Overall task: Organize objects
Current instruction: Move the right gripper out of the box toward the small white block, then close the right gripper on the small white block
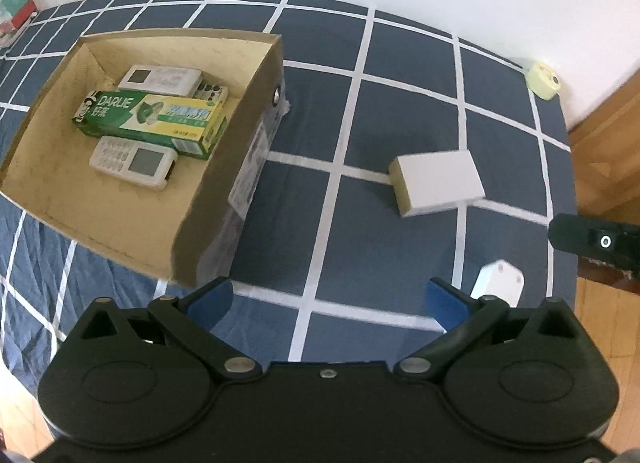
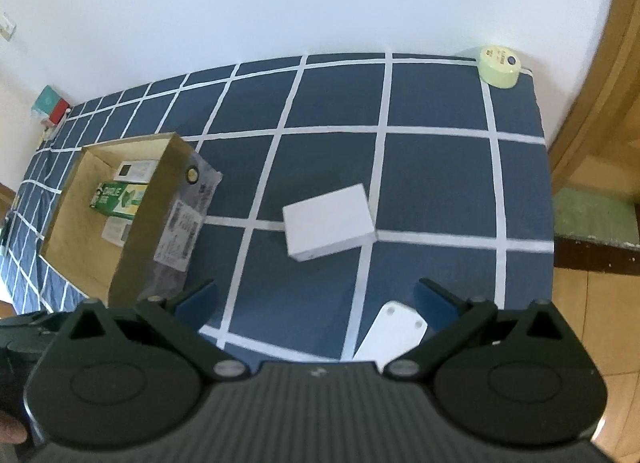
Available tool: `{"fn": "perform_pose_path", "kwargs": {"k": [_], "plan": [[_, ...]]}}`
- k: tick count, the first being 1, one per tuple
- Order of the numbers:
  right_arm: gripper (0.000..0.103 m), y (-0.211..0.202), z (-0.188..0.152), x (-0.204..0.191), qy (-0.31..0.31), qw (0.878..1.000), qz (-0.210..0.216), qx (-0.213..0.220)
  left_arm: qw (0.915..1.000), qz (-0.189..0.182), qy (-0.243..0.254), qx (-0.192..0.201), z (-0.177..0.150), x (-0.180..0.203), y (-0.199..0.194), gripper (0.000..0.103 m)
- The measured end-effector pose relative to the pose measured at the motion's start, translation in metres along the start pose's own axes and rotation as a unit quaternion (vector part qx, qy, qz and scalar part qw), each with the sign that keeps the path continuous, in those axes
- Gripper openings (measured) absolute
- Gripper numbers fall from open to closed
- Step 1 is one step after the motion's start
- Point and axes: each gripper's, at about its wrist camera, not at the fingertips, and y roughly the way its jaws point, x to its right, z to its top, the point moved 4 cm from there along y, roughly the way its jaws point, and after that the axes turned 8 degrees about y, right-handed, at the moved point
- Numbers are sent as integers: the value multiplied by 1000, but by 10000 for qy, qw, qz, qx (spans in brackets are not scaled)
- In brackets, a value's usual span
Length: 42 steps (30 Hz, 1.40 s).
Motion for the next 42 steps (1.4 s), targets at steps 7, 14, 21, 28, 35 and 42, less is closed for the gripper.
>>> {"fn": "perform_pose_path", "kwargs": {"k": [7, 14, 21, 28, 35, 42], "plan": [[103, 38, 39, 10, -237, 9990, 87, -375, 9993, 117, -247, -247, 26, 6, 35, 103], [103, 90, 72, 22, -375, 9964, 136, -749, 9981, 172, -316, -503, 48, 13, 74, 103], [103, 145, 83, 34, -303, 9920, 254, -1200, 9967, 140, -258, -750, 63, 25, 112, 103], [102, 182, 83, 37, -218, 9875, 367, -1516, 9956, 61, -237, -906, 70, 27, 134, 103], [93, 199, 79, 35, -268, 9845, 394, -1687, 9948, -147, -304, -957, 70, 28, 146, 103], [80, 198, 76, 30, -113, 9847, 324, -1710, 9947, -302, -302, -938, 71, 26, 148, 103]]}}
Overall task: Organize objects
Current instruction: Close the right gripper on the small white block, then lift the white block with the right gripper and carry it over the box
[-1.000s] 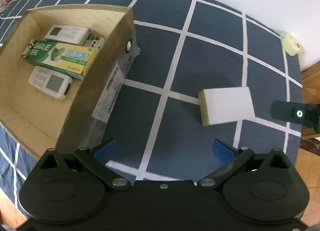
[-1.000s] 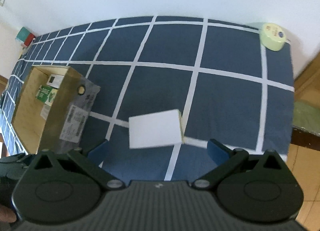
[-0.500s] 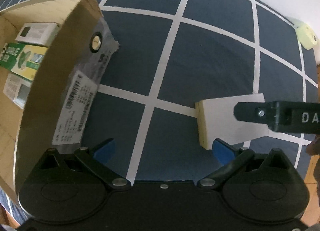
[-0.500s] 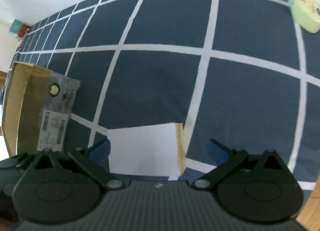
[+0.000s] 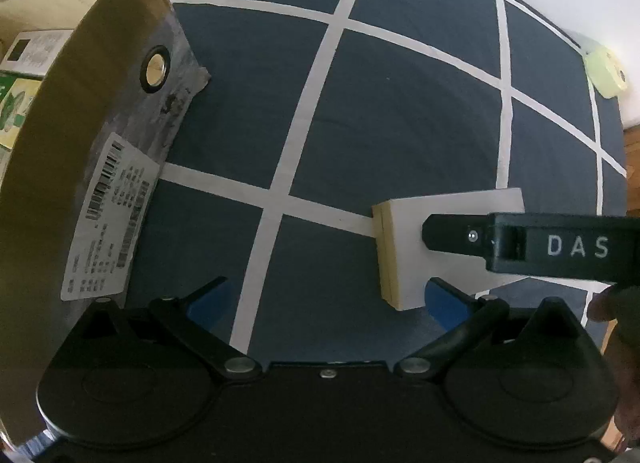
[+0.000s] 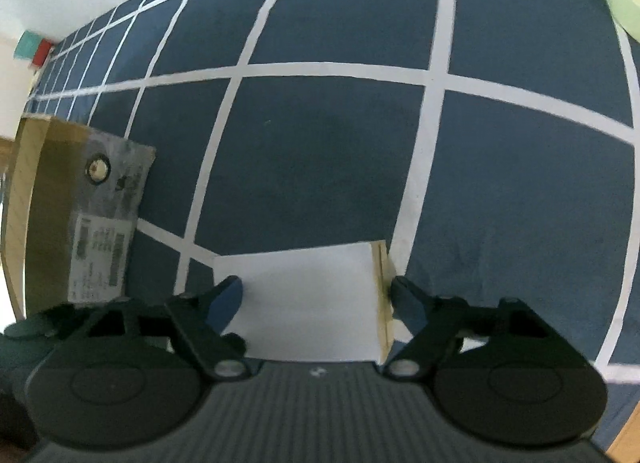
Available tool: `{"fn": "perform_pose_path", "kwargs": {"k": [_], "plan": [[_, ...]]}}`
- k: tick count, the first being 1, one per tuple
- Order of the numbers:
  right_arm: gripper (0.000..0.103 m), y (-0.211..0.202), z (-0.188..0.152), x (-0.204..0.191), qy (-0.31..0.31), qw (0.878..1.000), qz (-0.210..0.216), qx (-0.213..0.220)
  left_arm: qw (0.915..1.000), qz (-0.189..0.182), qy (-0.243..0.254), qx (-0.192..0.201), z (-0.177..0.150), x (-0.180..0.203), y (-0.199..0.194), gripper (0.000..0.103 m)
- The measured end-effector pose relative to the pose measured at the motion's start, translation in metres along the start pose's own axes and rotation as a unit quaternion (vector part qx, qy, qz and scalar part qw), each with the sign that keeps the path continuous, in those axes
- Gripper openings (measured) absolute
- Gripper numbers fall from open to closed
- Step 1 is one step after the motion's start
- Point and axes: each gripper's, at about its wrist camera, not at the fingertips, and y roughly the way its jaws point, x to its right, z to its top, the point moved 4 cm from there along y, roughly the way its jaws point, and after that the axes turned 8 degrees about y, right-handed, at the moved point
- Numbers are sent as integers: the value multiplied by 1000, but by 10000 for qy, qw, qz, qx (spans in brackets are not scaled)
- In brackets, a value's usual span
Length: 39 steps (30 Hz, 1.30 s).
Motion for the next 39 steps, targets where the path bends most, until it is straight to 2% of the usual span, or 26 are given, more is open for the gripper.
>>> {"fn": "perform_pose_path", "kwargs": {"k": [5, 13, 28, 39], "plan": [[71, -1, -6, -1, 412, 9991, 61, -12, 9999, -128, 49, -16, 3, -2, 2, 103], [71, -1, -8, -6, 440, 9989, 37, 155, 9984, -535, 147, -52, 13, 1, 10, 100], [73, 2, -5, -7, 270, 9995, 145, 22, 9911, -1328, 74, -1, 19, 14, 14, 73], [71, 0, -9, -5, 277, 9993, 224, 96, 9925, -1197, 261, 30, 19, 21, 8, 69]]}}
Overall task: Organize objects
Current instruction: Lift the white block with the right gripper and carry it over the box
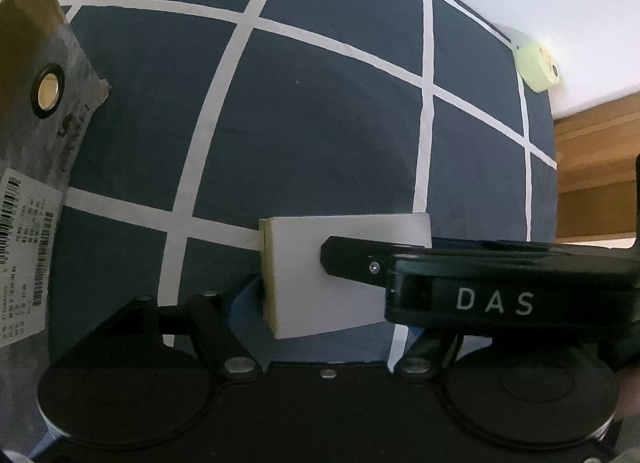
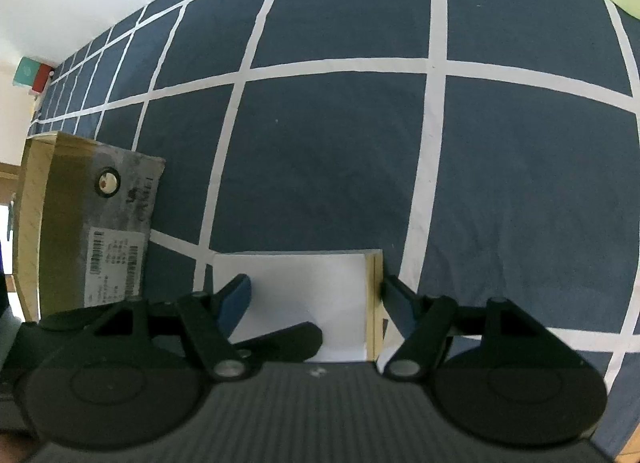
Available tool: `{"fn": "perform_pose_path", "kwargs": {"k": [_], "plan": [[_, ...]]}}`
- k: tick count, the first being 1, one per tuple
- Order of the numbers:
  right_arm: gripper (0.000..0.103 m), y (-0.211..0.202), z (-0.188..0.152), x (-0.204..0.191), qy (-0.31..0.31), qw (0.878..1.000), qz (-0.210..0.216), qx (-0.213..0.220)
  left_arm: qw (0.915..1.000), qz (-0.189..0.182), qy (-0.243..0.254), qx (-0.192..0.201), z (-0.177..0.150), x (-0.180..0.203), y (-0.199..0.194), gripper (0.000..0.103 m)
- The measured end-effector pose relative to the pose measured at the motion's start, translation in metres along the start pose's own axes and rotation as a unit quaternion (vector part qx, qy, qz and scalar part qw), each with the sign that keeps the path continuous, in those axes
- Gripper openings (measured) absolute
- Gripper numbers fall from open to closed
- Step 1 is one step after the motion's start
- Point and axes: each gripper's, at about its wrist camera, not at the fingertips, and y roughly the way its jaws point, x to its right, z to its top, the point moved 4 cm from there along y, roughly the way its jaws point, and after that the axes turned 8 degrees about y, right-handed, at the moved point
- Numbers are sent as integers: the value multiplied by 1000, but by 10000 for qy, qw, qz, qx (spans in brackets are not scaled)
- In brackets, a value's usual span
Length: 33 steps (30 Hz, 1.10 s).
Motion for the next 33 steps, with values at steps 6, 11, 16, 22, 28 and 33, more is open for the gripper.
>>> {"fn": "perform_pose_path", "kwargs": {"k": [6, 11, 16, 22, 28, 33], "plan": [[71, -9, -8, 1, 15, 9999, -5, 124, 9996, 161, 213, -22, -2, 10, -6, 65], [71, -19, -17, 1, 83, 9998, 59, 184, 9991, 243, 355, -15, -9, 18, -14, 65], [71, -32, -29, -6, 64, 9995, 124, 287, 9987, 305, 414, 75, -18, 21, -29, 64], [71, -51, -43, -23, -51, 9988, 190, 458, 9979, 373, 442, 281, -30, 21, -56, 65], [70, -69, -64, -46, -183, 9972, 301, 663, 9964, 498, 474, 504, -48, 17, -89, 65], [70, -79, -83, -69, -274, 9955, 400, 817, 9948, 581, 501, 670, -63, 9, -114, 65]]}}
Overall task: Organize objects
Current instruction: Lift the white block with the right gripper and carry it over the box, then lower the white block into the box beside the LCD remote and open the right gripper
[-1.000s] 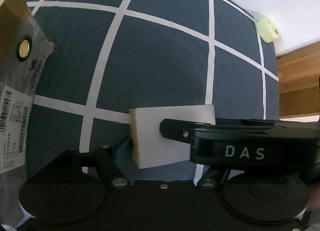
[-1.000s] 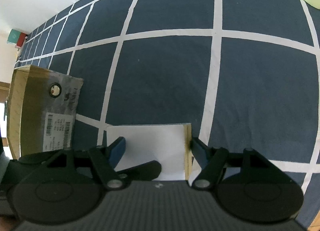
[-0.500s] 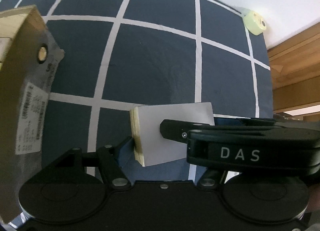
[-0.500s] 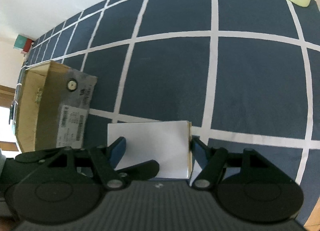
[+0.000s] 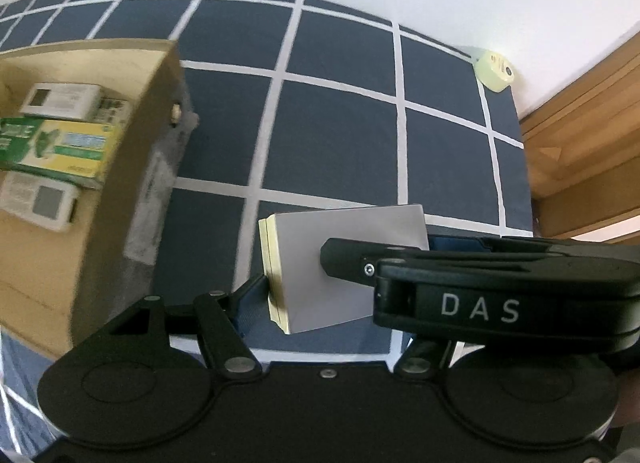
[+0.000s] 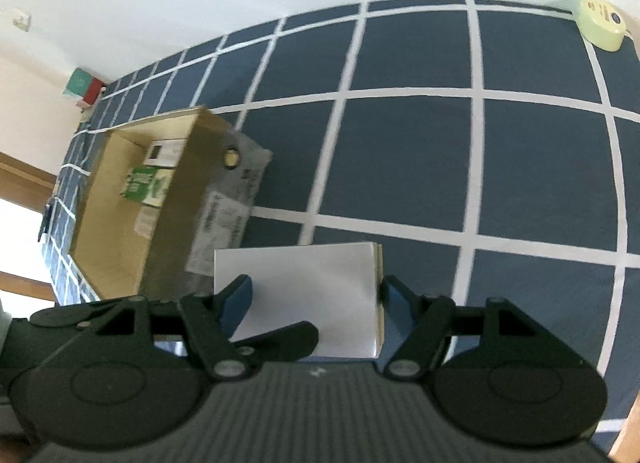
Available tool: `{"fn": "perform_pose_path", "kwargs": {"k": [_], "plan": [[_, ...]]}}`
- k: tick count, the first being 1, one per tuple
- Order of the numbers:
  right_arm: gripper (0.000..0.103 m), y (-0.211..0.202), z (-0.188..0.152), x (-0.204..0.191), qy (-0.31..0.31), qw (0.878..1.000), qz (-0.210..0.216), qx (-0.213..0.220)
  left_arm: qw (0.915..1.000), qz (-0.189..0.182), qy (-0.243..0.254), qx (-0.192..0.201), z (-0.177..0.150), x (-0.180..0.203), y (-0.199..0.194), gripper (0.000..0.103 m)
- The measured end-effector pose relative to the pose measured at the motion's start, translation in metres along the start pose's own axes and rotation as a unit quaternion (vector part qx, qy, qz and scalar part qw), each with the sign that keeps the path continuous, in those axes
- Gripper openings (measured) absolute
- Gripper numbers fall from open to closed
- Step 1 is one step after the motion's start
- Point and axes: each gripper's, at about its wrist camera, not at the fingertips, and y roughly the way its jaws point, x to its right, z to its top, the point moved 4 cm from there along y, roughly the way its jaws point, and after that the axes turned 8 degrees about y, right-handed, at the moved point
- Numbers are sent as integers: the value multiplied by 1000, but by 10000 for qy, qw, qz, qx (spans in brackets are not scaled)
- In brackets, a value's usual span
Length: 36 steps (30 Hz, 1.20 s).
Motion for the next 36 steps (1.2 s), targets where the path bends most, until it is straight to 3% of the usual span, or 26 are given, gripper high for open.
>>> {"fn": "perform_pose_path", "kwargs": {"k": [17, 27, 36], "plan": [[70, -3, -29, -117, 128, 9986, -101, 504, 9983, -146, 498, 260, -21, -87, -71, 65], [70, 28, -41, -192, 490, 9959, -123, 752, 9954, -213, 915, 209, -22, -160, -98, 65], [70, 61, -55, -236, 785, 9934, -192, 811, 9929, -314, 1150, 42, -26, -214, -99, 65]]}}
